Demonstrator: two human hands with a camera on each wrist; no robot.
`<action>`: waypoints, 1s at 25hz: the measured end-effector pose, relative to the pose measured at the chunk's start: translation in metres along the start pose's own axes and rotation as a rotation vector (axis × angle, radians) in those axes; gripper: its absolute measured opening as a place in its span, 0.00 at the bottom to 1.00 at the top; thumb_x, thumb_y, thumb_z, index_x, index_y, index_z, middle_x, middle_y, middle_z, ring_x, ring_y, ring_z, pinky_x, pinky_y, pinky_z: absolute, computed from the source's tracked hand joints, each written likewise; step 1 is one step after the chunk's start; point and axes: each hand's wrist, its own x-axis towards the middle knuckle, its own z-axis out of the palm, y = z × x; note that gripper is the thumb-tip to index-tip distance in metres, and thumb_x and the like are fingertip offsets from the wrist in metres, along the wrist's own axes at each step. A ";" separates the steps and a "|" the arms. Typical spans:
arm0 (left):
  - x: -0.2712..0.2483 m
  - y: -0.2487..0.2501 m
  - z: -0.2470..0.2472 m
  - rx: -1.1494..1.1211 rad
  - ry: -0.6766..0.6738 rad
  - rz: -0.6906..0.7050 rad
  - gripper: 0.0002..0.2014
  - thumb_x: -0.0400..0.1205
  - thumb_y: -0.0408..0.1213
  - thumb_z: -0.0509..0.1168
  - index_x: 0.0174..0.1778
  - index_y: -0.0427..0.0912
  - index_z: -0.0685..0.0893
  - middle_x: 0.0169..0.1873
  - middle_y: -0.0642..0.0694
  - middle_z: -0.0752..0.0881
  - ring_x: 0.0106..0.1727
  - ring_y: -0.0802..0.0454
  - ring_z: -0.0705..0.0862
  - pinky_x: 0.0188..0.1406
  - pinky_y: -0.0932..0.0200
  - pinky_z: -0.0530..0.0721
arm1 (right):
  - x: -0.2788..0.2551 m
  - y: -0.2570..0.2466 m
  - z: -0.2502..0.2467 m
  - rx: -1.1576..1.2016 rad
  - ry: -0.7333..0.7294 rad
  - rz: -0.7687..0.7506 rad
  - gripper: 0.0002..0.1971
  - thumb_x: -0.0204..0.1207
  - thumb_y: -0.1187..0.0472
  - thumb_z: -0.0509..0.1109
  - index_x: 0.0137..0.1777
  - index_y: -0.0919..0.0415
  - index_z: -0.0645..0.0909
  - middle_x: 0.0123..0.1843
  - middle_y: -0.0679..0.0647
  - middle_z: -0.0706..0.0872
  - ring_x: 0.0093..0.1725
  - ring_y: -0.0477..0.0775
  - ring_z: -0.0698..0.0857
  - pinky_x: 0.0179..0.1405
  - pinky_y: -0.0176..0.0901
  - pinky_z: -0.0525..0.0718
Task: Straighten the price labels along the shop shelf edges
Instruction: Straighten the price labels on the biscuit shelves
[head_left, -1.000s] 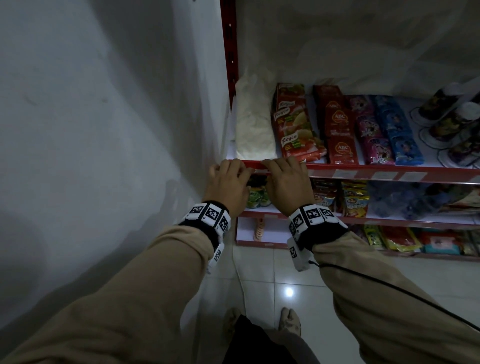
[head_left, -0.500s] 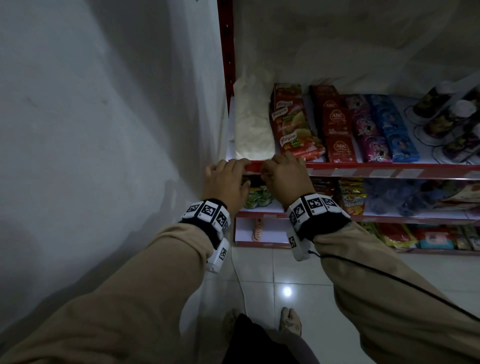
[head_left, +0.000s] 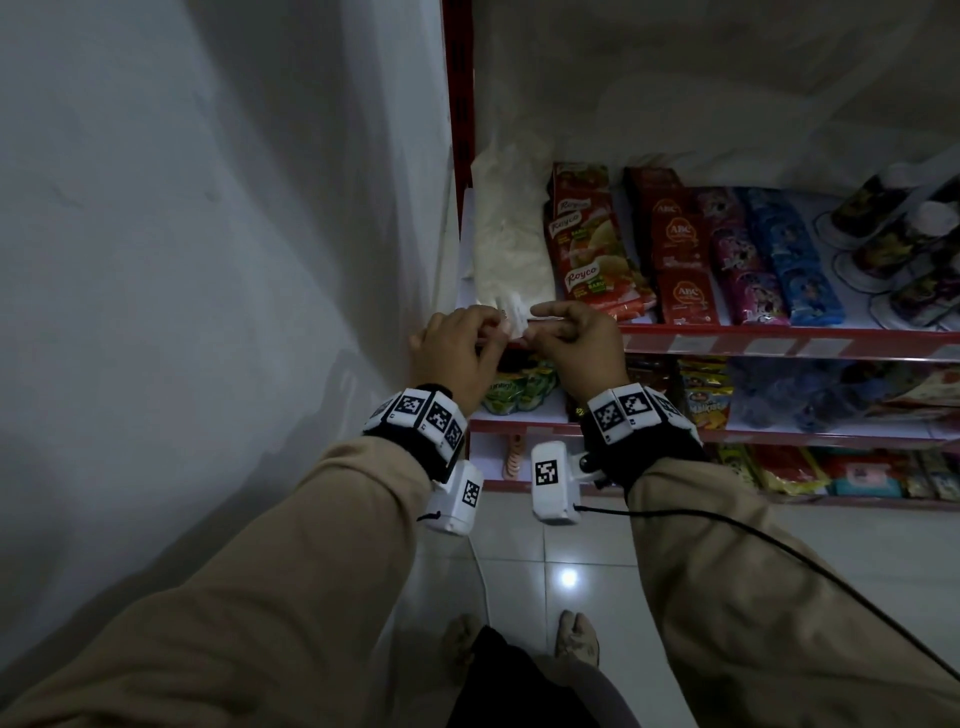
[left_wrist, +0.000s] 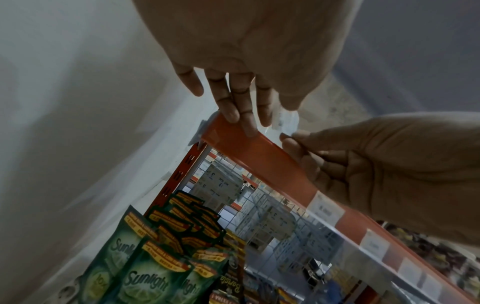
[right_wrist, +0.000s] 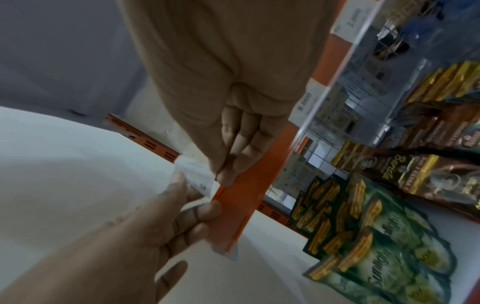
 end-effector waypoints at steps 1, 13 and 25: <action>0.002 0.000 0.000 -0.002 -0.006 -0.016 0.13 0.84 0.52 0.57 0.56 0.50 0.81 0.51 0.51 0.86 0.58 0.46 0.77 0.52 0.52 0.62 | -0.001 0.002 0.002 0.023 -0.015 0.008 0.10 0.73 0.76 0.71 0.53 0.69 0.82 0.38 0.62 0.88 0.37 0.50 0.89 0.41 0.39 0.88; 0.006 0.000 -0.005 0.106 -0.073 0.046 0.13 0.85 0.47 0.59 0.54 0.44 0.82 0.54 0.46 0.83 0.60 0.43 0.75 0.54 0.50 0.64 | 0.012 -0.007 -0.002 -0.170 -0.045 -0.161 0.06 0.74 0.71 0.72 0.50 0.64 0.85 0.46 0.57 0.89 0.46 0.52 0.87 0.50 0.44 0.86; 0.009 -0.008 -0.006 0.104 -0.076 0.124 0.11 0.82 0.48 0.63 0.54 0.46 0.83 0.53 0.48 0.82 0.58 0.45 0.76 0.50 0.52 0.61 | 0.014 -0.009 -0.004 -0.161 -0.069 -0.105 0.04 0.73 0.73 0.70 0.44 0.66 0.83 0.40 0.62 0.87 0.42 0.56 0.87 0.45 0.46 0.86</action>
